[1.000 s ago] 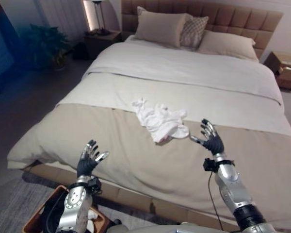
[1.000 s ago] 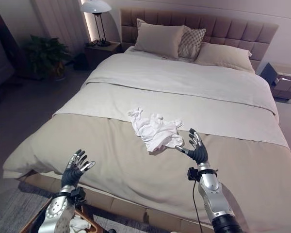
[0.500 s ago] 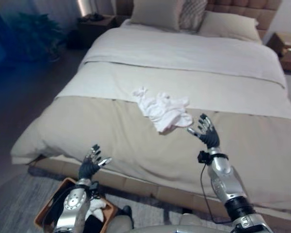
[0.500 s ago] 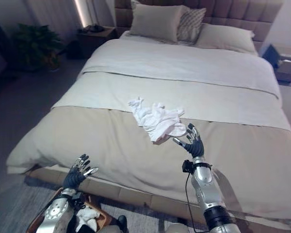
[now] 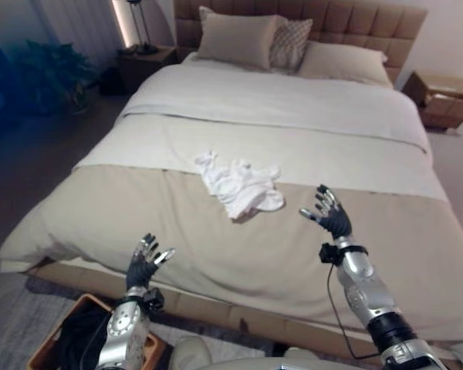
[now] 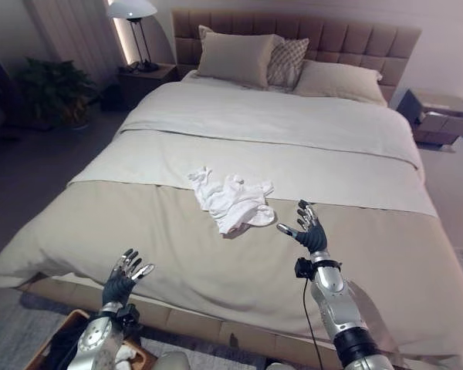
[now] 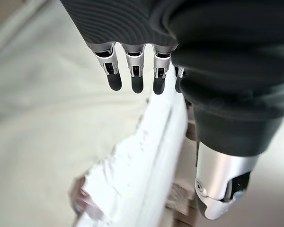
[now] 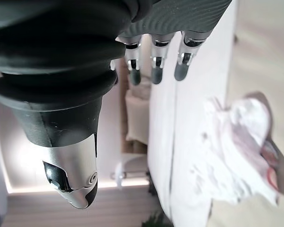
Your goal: Pick up clothes into the bucket
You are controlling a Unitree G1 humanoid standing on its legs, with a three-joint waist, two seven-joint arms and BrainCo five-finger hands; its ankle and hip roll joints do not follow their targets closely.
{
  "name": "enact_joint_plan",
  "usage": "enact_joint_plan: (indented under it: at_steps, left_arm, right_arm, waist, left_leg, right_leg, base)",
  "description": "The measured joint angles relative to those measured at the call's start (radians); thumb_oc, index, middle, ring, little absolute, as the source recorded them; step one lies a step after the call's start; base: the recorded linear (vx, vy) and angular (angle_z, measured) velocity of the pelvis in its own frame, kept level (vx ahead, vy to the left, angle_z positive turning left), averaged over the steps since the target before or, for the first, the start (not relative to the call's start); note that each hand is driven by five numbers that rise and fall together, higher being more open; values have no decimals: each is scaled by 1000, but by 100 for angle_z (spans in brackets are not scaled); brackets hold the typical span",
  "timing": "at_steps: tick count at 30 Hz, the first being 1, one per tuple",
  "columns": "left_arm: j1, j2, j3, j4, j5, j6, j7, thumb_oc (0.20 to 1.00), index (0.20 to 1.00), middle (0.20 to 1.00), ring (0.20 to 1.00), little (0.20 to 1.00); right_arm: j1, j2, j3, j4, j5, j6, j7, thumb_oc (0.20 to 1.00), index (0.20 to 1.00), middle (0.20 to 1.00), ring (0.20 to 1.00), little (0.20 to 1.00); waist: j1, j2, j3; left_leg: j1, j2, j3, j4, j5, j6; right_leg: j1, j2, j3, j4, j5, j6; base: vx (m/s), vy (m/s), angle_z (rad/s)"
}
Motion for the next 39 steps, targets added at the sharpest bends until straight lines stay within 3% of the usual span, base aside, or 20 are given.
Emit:
enact_joint_plan:
  at_steps: [1, 3, 7, 13, 14, 15, 16, 19, 20, 24, 29, 39]
  left_arm:
    - [6, 33, 12, -2, 2, 0, 3, 1000, 1000, 1000, 1000, 1000]
    - [18, 44, 16, 21, 5, 10, 4, 1000, 1000, 1000, 1000, 1000]
    - [28, 36, 14, 20, 6, 10, 0, 1000, 1000, 1000, 1000, 1000]
    - [19, 47, 15, -15, -4, 5, 3, 1000, 1000, 1000, 1000, 1000]
    - [17, 52, 12, -30, -4, 6, 5, 1000, 1000, 1000, 1000, 1000]
    - [18, 57, 12, -44, -5, 4, 7, 1000, 1000, 1000, 1000, 1000]
    - [9, 97, -13, -60, -12, -14, 8, 1000, 1000, 1000, 1000, 1000]
    - [-57, 138, -49, -82, -32, -28, 12, 1000, 1000, 1000, 1000, 1000]
    - [-113, 139, -51, -82, -37, -32, 15, 1000, 1000, 1000, 1000, 1000]
    - [-172, 162, -34, -81, -43, -43, 36, 1000, 1000, 1000, 1000, 1000]
    - [-124, 145, -47, -128, -82, -57, 43, 1000, 1000, 1000, 1000, 1000]
    - [-114, 150, -99, -166, -92, -60, 71, 1000, 1000, 1000, 1000, 1000]
  right_arm:
    - [10, 27, 15, 2, -2, 15, 2, 1000, 1000, 1000, 1000, 1000]
    - [20, 44, 15, -4, -4, 16, 5, 1000, 1000, 1000, 1000, 1000]
    - [17, 31, -4, -12, -25, 17, 2, 1000, 1000, 1000, 1000, 1000]
    - [-87, 29, 17, -4, -143, 34, -43, 1000, 1000, 1000, 1000, 1000]
    - [-136, 28, 18, -4, -181, 36, -59, 1000, 1000, 1000, 1000, 1000]
    - [-153, 32, 22, 4, -190, 36, -67, 1000, 1000, 1000, 1000, 1000]
    - [-266, 27, 66, 68, -221, 39, -103, 1000, 1000, 1000, 1000, 1000]
    - [-422, -1, 93, 116, -265, 40, -144, 1000, 1000, 1000, 1000, 1000]
    - [-486, -33, 89, 127, -281, 42, -160, 1000, 1000, 1000, 1000, 1000]
    - [-587, -82, 97, 152, -350, 69, -215, 1000, 1000, 1000, 1000, 1000]
    - [-802, -96, 134, 390, -367, 99, -267, 1000, 1000, 1000, 1000, 1000]
    - [-985, -168, 209, 508, -410, 126, -324, 1000, 1000, 1000, 1000, 1000]
  waist:
    - [23, -51, -2]
    - [33, -56, -4]
    - [30, -44, -16]
    - [41, -74, -26]
    - [53, -71, -21]
    - [63, -78, -16]
    - [59, -75, 22]
    - [55, -53, 94]
    - [56, -36, 144]
    - [65, -19, 265]
    - [74, -21, 284]
    - [103, -20, 303]
  left_leg:
    - [15, -30, 24, 5, -4, -1]
    - [20, -39, 9, 17, -9, 16]
    - [15, -50, 20, 16, 3, 37]
    - [-60, -102, 106, 59, -27, 98]
    - [-78, -109, 133, 82, -38, 120]
    - [-83, -129, 134, 95, -43, 123]
    - [-129, -134, 134, 153, -62, 138]
    - [-260, -150, 110, 248, -74, 121]
    - [-327, -159, 88, 299, -75, 119]
    - [-421, -166, 19, 297, -35, 87]
    - [-503, -162, -14, 246, 11, 78]
    - [-666, -186, -53, 206, 84, 74]
  right_leg:
    - [-28, -36, 15, 52, -74, -16]
    - [-2, -30, 16, 15, -89, -15]
    - [8, -46, 24, -26, -67, 1]
    - [-58, -109, 55, -95, -1, 13]
    - [-72, -142, 43, -79, 5, 15]
    - [-86, -151, 36, -48, 52, 21]
    - [-158, -193, 29, 49, 56, 39]
    - [-249, -208, 53, 96, 33, 34]
    - [-284, -202, 57, 99, 20, 42]
    - [-352, -204, 70, 111, 15, 64]
    - [-452, -203, 43, 154, 7, 50]
    - [-617, -229, 4, 199, 7, 40]
  base:
    - [210, 111, -14]
    - [188, 106, -7]
    - [179, 136, -8]
    - [27, 112, -35]
    - [-99, 132, -19]
    - [-205, 157, -24]
    - [-200, -4, -3]
    - [-198, -122, 20]
    - [-81, -211, 40]
    - [-80, -161, 42]
    - [-75, -77, 21]
    - [-32, -18, 16]
